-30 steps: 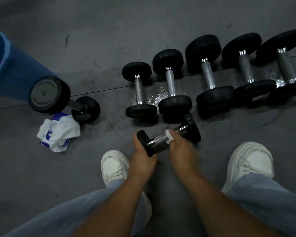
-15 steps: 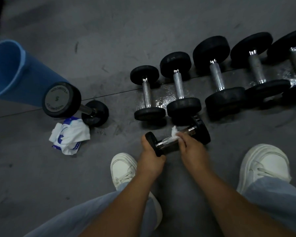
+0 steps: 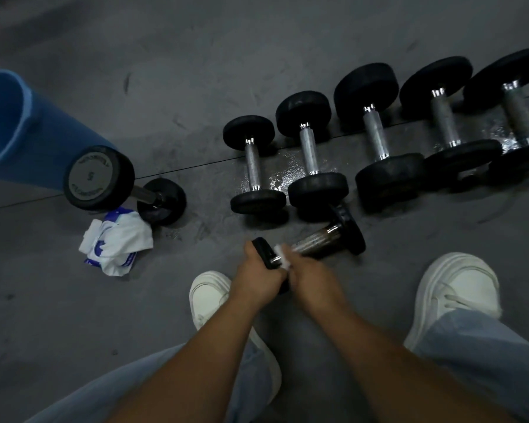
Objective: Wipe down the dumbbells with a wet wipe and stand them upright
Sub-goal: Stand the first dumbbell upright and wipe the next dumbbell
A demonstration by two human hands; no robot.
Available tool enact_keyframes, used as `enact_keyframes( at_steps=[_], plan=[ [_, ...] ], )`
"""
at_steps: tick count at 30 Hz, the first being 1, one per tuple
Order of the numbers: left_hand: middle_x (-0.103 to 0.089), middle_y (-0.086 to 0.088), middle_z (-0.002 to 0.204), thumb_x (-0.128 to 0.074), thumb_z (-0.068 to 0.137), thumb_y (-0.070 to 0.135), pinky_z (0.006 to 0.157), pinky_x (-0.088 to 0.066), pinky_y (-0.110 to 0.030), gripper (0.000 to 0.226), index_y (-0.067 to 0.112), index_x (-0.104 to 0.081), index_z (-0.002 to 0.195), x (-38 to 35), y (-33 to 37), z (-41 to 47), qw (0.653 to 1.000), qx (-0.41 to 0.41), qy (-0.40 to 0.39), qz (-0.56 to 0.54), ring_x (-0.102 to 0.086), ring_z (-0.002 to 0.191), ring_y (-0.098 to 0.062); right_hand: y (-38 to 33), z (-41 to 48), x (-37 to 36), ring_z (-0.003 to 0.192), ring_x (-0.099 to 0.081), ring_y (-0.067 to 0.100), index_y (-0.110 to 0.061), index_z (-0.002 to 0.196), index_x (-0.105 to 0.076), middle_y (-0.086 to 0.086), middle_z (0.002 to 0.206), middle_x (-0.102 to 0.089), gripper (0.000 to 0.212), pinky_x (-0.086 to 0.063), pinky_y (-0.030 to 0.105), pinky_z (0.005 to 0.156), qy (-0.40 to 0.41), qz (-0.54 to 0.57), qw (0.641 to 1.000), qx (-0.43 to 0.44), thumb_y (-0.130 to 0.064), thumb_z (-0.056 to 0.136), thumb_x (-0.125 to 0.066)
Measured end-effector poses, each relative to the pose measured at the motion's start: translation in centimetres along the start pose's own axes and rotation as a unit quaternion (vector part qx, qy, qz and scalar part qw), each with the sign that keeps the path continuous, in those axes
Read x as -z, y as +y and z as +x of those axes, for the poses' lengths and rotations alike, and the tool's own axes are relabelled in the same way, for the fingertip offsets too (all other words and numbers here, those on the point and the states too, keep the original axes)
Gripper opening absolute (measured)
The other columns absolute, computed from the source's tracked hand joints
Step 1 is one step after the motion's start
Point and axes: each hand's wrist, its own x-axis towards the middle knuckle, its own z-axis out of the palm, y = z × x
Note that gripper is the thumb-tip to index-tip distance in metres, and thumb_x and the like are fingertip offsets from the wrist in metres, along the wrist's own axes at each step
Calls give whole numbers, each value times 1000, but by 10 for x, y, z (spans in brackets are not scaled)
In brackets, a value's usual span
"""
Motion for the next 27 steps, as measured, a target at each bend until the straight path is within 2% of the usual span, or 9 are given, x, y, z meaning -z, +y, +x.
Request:
enact_keyframes(
  at_steps=[3,5,8,12,15,17,19,22,27],
  plan=[
    [-63,-14,122,-70,85,24,90,-51,-36,86,17,-15,150,0,0,-3,1000,-17,6,9,-62,106,-30,0,6,9,108,-61,32,-44,136,-43,12,119,-63,37,-48,41,91,48,62,996,-31,-46,100,-34],
    [-59,-13,132,-67,85,15,89,-48,-31,105,20,10,156,-5,-1,-12,999,-26,17,17,-61,113,-31,8,11,21,102,-63,34,-43,144,-35,14,115,-65,43,-49,39,83,117,32,990,-72,-38,101,-36],
    [-56,-13,138,-66,86,14,88,-47,-32,111,27,21,153,-19,-5,-26,998,-37,13,38,-61,113,-33,10,7,24,100,-64,34,-49,148,-18,11,122,-62,60,-48,38,82,90,-41,993,-62,-25,97,-39],
    [-57,-14,135,-64,90,21,92,-46,-33,108,26,24,152,-18,-4,-21,999,-29,-14,33,-61,113,-31,0,3,3,113,-59,33,-44,143,-32,11,133,-56,51,-48,41,93,-34,-42,998,21,-27,95,-40],
    [-54,-14,136,-63,89,13,97,-47,-36,108,27,23,152,-15,-2,-16,999,-35,-17,29,-60,113,-31,10,6,16,102,-63,34,-40,144,-37,9,122,-64,49,-50,39,81,122,-16,990,-66,-24,97,-40],
    [-56,-14,132,-61,88,10,96,-49,-38,107,30,22,152,-16,-3,-15,999,-29,-12,26,-62,109,-32,19,6,17,99,-64,33,-37,150,-24,6,121,-65,57,-50,39,80,167,2,978,-124,-21,97,-39],
    [-57,-11,128,-63,86,12,96,-50,-42,107,32,19,152,-18,-5,-14,999,-31,-14,6,-63,107,-30,11,4,5,102,-64,34,-40,150,-13,9,123,-64,60,-50,40,85,68,-4,994,-86,-22,98,-35],
    [-58,-7,129,-67,85,16,100,-48,-43,107,30,14,153,-17,-8,-10,998,-52,-32,-30,-61,110,-24,-1,3,-4,113,-60,30,-51,145,-19,10,130,-60,52,-47,39,96,-83,40,996,13,-31,99,-34],
    [-52,-8,139,-63,82,20,96,-49,-39,107,30,15,154,-20,-13,-10,998,-58,-3,-18,-60,115,-29,20,12,9,93,-64,37,-37,153,2,17,112,-67,71,-49,38,77,45,-29,997,-60,-26,97,-41]
  ],
)
